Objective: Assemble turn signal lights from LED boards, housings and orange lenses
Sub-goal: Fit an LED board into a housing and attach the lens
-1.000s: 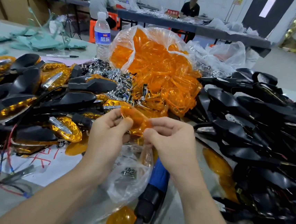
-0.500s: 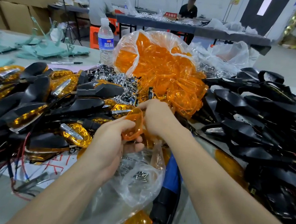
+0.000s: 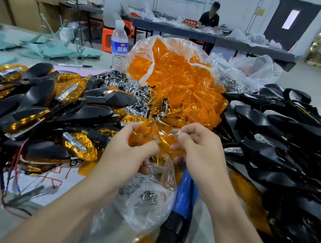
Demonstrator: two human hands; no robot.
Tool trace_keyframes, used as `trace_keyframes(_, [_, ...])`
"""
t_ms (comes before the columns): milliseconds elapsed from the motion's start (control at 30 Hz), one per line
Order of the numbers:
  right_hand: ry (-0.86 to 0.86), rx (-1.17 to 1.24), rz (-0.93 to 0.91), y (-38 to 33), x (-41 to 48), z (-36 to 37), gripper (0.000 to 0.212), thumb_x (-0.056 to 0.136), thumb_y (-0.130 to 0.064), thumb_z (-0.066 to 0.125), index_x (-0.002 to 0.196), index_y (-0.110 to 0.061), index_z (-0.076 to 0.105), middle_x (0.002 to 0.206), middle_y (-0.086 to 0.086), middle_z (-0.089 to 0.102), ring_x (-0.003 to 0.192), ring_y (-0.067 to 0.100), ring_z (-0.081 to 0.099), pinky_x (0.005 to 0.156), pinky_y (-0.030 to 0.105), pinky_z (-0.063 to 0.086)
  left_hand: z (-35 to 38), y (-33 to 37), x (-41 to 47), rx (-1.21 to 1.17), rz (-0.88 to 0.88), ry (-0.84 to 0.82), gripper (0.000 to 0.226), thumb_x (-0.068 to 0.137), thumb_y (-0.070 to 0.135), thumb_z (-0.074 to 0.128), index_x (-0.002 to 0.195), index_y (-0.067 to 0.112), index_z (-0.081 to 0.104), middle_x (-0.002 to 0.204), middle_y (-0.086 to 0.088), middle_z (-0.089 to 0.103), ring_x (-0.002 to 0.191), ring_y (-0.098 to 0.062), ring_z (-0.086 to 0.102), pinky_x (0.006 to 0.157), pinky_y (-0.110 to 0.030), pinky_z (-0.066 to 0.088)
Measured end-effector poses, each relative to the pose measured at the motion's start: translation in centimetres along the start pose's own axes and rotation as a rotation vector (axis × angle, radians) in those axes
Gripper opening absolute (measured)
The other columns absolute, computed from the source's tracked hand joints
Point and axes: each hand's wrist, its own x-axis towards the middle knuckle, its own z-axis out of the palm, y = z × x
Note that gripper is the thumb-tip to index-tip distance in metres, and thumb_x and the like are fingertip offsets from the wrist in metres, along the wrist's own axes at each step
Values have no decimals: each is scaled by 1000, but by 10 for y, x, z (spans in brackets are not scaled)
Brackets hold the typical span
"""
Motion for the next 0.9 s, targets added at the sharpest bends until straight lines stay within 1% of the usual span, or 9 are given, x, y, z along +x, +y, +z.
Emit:
trace_keyframes(100, [-70,480,165,0,-33,-11,22,104,-3,50,88,-10,63,89,12,78,75,22,75,60,25,58,5,1,-4,106,17,-57,37,65,52,64,100,41,71,66,13,60,66,-8,63,71,-41,63])
trace_keyframes(200, [-11,718,236,2,-39,-21,16,105,-1,47,96,-3,60,87,22,74,71,26,73,63,28,61,11,-1,-6,125,2,-90,33,75,46,59,104,42,74,68,18,60,76,-11,64,76,-36,64])
trace_keyframes(300, [47,816,284,1,-36,-31,12,106,-6,51,108,-1,62,87,23,76,74,28,76,66,31,62,13,-1,-8,132,23,-137,29,80,39,62,106,48,71,92,17,74,92,-9,72,85,-31,60])
trace_keyframes(367, [37,862,313,2,-35,-34,16,105,-6,53,110,-2,68,90,23,76,77,28,76,67,30,62,12,0,-9,158,43,-160,34,81,39,63,114,47,68,112,22,74,104,2,69,95,-33,52])
trace_keyframes(433, [6,901,325,3,-32,-33,23,103,-7,56,106,-6,79,97,24,77,82,28,77,69,28,62,12,2,-10,164,80,-233,37,84,37,63,119,48,67,121,26,71,110,7,65,94,-29,47])
trace_keyframes(567, [-72,1012,374,7,-32,-29,23,99,-12,61,93,-8,83,103,22,78,91,28,79,72,29,62,9,4,-10,111,142,-338,51,86,23,71,129,48,67,127,14,71,118,-8,66,94,-26,55])
trace_keyframes(633, [-118,1031,373,7,-33,-28,22,96,-12,63,89,-8,83,102,21,78,91,27,79,72,29,63,7,4,-8,5,131,-336,53,84,16,73,131,40,68,127,4,73,119,-18,68,98,-29,57])
trace_keyframes(733, [-126,869,280,5,-35,-29,16,83,-15,71,94,-6,79,99,21,77,87,26,78,72,28,62,5,7,-7,-219,28,-328,50,82,13,71,131,25,69,121,-8,75,114,-30,71,99,-38,59])
trace_keyframes(900, [-83,630,192,5,-41,-27,16,99,-13,64,94,-2,74,86,18,77,71,23,74,65,26,60,4,12,-8,-456,-93,-349,44,79,15,74,123,18,76,96,-8,72,91,-20,73,78,-31,62])
